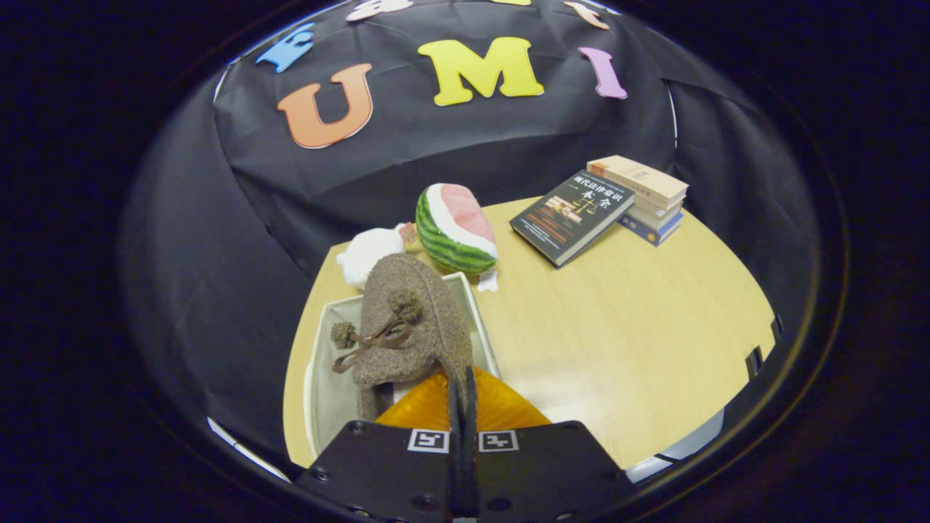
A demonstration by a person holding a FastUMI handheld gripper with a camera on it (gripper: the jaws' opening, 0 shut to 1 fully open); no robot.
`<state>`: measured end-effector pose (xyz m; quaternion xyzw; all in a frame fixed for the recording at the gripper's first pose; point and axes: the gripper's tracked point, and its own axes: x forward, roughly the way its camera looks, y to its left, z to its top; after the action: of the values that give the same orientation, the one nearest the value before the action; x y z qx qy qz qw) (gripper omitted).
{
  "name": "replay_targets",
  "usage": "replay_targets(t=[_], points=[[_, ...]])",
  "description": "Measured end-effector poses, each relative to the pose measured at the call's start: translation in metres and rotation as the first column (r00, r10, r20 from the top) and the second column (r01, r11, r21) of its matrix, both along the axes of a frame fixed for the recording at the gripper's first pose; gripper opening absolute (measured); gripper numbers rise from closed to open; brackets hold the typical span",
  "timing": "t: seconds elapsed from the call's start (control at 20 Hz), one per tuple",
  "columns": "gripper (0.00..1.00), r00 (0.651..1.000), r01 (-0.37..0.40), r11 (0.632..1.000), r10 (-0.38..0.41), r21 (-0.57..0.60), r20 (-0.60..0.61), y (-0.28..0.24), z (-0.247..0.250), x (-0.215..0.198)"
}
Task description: Open the storage box then place both shoes into the box .Put the left shoe in first, then the right shoe, with the right side of both shoes facing outward in a uniform manner.
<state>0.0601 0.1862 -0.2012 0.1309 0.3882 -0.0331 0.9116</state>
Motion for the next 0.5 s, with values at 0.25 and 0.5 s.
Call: replay_targets(t=[0.25, 0.5], points=[[0.00, 1.000, 0.008, 0.995, -0.009, -0.103, -0.009, 0.002, -0.019, 0.001], [0.06, 1.000, -0.002, 0.989, 0.000, -0.150, -0.018, 0.006, -0.033, 0.004]])
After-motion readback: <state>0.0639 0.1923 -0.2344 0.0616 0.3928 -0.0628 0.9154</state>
